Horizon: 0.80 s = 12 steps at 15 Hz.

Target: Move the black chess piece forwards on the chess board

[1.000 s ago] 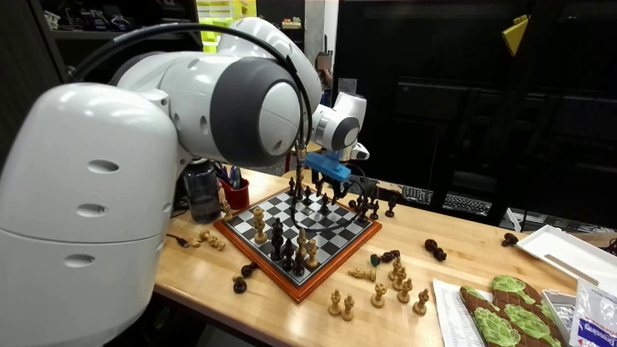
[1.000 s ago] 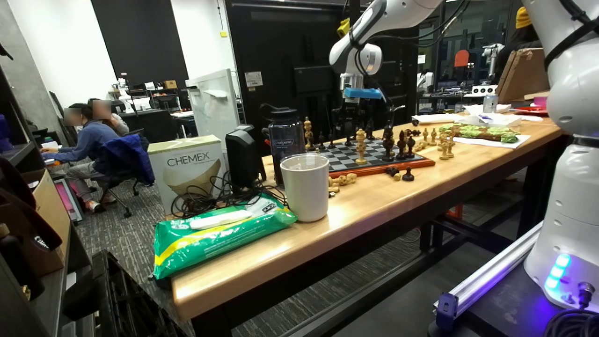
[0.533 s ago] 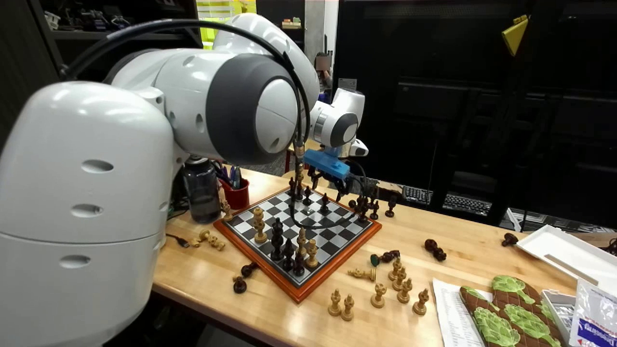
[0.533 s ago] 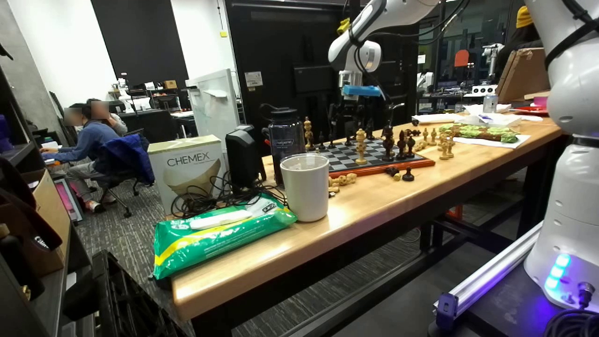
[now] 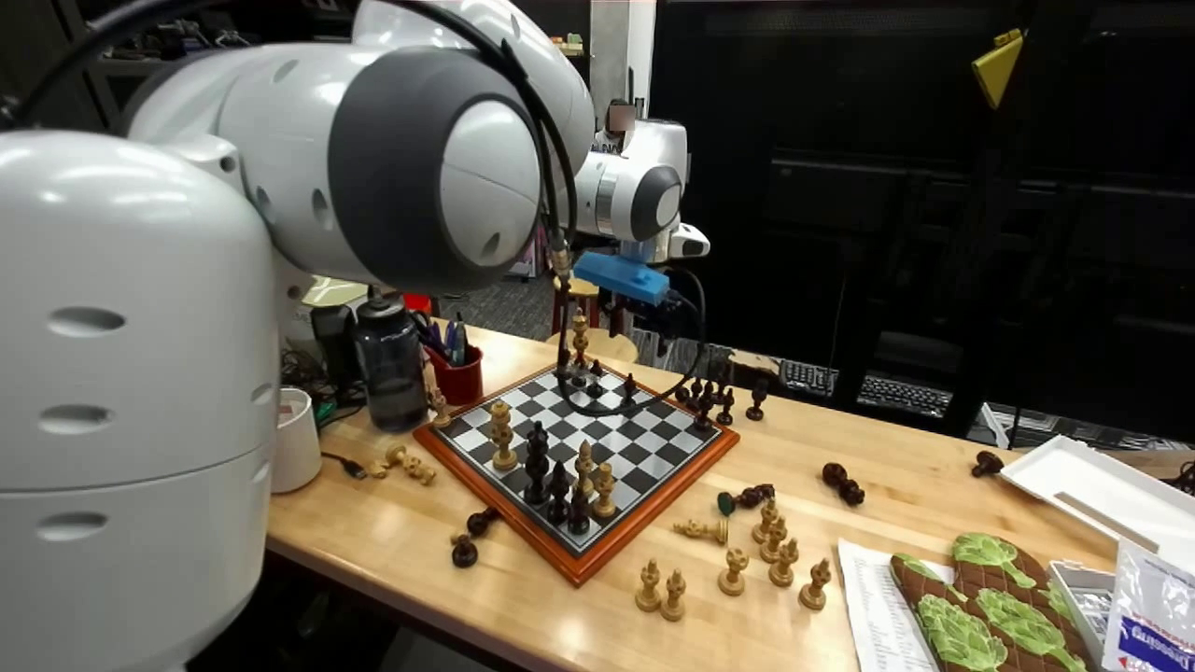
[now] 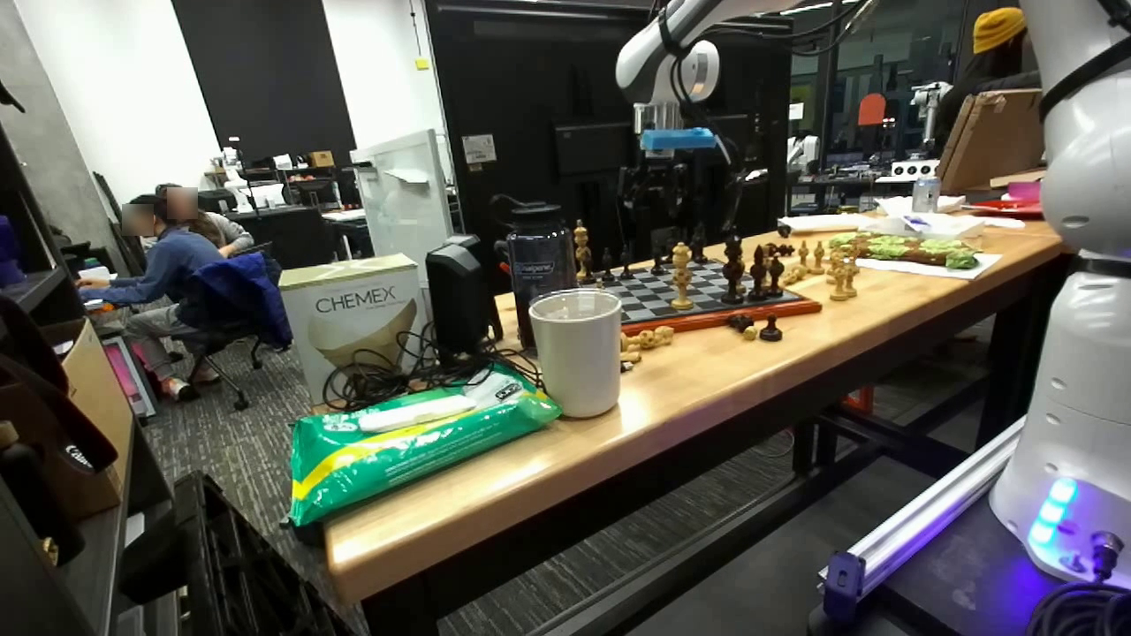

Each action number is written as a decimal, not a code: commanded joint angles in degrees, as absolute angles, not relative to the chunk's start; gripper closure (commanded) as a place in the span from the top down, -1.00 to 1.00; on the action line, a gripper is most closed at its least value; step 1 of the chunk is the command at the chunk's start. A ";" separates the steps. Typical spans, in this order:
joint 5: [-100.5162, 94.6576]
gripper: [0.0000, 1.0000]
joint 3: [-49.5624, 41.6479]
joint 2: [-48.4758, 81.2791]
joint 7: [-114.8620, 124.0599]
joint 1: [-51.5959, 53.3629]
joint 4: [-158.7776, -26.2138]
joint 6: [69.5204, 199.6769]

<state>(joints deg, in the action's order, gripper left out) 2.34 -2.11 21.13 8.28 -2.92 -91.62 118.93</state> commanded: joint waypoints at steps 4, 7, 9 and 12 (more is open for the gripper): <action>-1.58 1.00 -2.93 11.20 17.27 0.08 -97.77 115.37; -2.71 1.00 -2.52 7.19 20.66 1.12 -100.50 113.93; -2.92 1.00 -2.09 4.83 22.30 1.59 -101.94 112.11; -1.81 1.00 -1.03 1.36 22.36 1.94 -104.00 108.37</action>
